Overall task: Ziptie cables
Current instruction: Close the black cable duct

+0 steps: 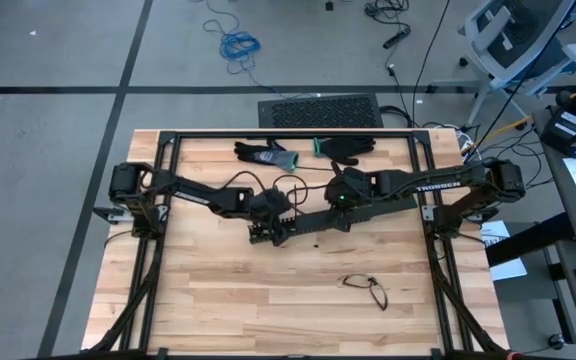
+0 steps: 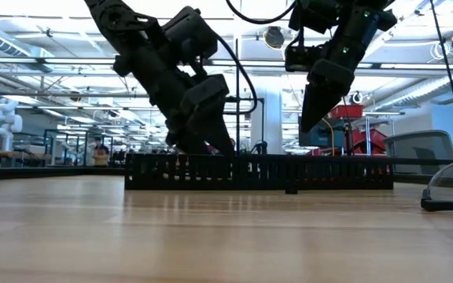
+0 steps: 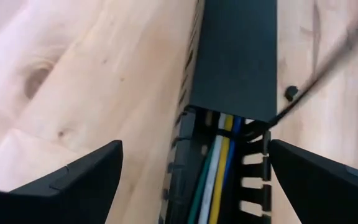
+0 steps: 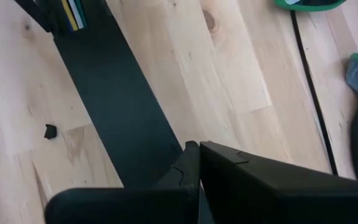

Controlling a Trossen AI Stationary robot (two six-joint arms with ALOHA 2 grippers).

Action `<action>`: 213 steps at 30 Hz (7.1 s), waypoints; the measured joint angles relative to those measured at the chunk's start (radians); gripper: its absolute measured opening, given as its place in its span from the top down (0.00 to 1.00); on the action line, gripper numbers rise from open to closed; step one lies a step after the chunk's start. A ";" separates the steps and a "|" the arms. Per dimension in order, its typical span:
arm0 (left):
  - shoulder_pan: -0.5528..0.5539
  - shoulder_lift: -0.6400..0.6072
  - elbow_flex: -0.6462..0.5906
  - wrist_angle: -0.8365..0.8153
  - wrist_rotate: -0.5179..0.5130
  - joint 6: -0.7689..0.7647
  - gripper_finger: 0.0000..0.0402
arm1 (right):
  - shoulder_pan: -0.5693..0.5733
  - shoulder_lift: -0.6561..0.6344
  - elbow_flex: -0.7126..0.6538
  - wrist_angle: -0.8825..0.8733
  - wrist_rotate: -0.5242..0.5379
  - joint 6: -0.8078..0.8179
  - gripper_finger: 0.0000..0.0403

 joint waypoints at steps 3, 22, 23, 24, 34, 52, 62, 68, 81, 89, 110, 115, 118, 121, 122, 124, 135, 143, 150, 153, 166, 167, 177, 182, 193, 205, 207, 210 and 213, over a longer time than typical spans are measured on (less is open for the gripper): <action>-0.030 0.000 0.000 -0.007 -0.056 0.023 0.02 | 0.000 0.000 0.000 0.000 0.000 -0.004 1.00; -0.068 0.000 0.001 0.030 -0.128 0.110 0.10 | -0.024 0.000 0.000 0.032 0.000 -0.020 1.00; -0.067 0.000 0.001 0.030 -0.128 0.111 0.12 | -0.024 0.000 0.000 0.032 0.000 -0.020 1.00; -0.067 0.000 0.001 0.031 -0.128 0.112 0.14 | -0.024 0.000 0.000 0.032 0.000 -0.020 1.00; -0.067 0.051 0.002 0.089 -0.109 0.108 0.22 | -0.024 0.001 0.000 0.056 0.000 -0.020 1.00; -0.067 0.064 0.032 0.036 -0.122 0.141 0.22 | -0.024 0.001 0.000 0.055 0.000 -0.013 1.00; -0.067 0.063 0.031 0.044 -0.118 0.142 0.25 | -0.024 0.001 0.000 0.055 0.000 -0.013 1.00; -0.067 0.063 0.031 0.044 -0.115 0.140 0.36 | -0.024 0.001 0.000 0.056 -0.001 -0.013 1.00; -0.067 0.063 0.031 0.044 -0.115 0.140 0.42 | -0.018 0.001 0.002 0.003 -0.106 -0.069 1.00; -0.067 0.063 0.031 0.044 -0.115 0.141 0.42 | -0.018 0.012 -0.023 -0.023 -0.085 -0.034 1.00; -0.067 0.063 0.031 0.047 -0.115 0.166 0.42 | -0.008 0.040 -0.096 0.069 -0.090 0.063 1.00; -0.067 0.061 0.030 0.041 -0.115 0.165 0.42 | 0.000 0.131 -0.090 0.169 -0.123 0.067 1.00; -0.067 0.061 0.030 0.041 -0.115 0.166 0.42 | 0.017 0.190 -0.087 0.289 -0.135 0.067 1.00; -0.067 0.061 0.030 0.041 -0.115 0.166 0.42 | 0.035 0.226 -0.088 0.384 -0.136 0.072 1.00; -0.067 0.061 0.030 0.042 -0.115 0.167 0.42 | 0.039 0.234 -0.088 0.407 -0.136 0.080 1.00; -0.067 0.061 0.030 0.042 -0.118 0.167 0.42 | 0.046 0.241 -0.090 0.440 -0.136 0.104 1.00; -0.067 0.061 0.030 0.053 -0.120 0.162 0.42 | 0.041 0.188 -0.098 0.463 -0.141 0.128 1.00; -0.067 0.062 0.030 0.050 -0.124 0.162 0.41 | 0.037 0.187 -0.098 0.478 -0.137 0.136 1.00; -0.066 0.062 0.031 0.054 -0.099 0.159 0.26 | 0.037 0.186 -0.098 0.483 -0.134 0.138 1.00; -0.067 0.061 0.031 0.046 -0.095 0.158 0.17 | 0.037 0.185 -0.098 0.484 -0.134 0.138 1.00; -0.069 -0.001 0.030 -0.080 -0.044 0.162 0.08 | 0.036 0.184 -0.096 0.485 -0.132 0.136 1.00; -0.069 -0.001 0.030 -0.077 -0.044 0.163 0.08 | 0.036 0.183 -0.096 0.485 -0.132 0.134 1.00; -0.069 0.006 0.029 -0.058 -0.047 0.158 0.08 | 0.036 0.182 -0.096 0.481 -0.131 0.119 1.00; -0.067 0.006 0.029 -0.065 -0.052 0.139 0.08 | 0.036 0.182 -0.095 0.480 -0.131 0.118 1.00; -0.067 0.007 0.029 -0.067 -0.097 0.163 0.20 | 0.036 0.182 -0.095 0.480 -0.131 0.115 1.00; -0.067 0.008 0.029 -0.066 -0.122 0.167 0.33 | 0.036 0.182 -0.095 0.480 -0.131 0.111 1.00; -0.067 0.008 0.029 -0.066 -0.123 0.168 0.35 | 0.036 0.182 -0.095 0.480 -0.131 0.111 1.00; -0.067 0.008 0.029 -0.066 -0.123 0.169 0.38 | 0.036 0.182 -0.095 0.480 -0.131 0.111 1.00; -0.067 0.008 0.029 -0.066 -0.123 0.169 0.42 | 0.036 0.182 -0.095 0.480 -0.131 0.111 1.00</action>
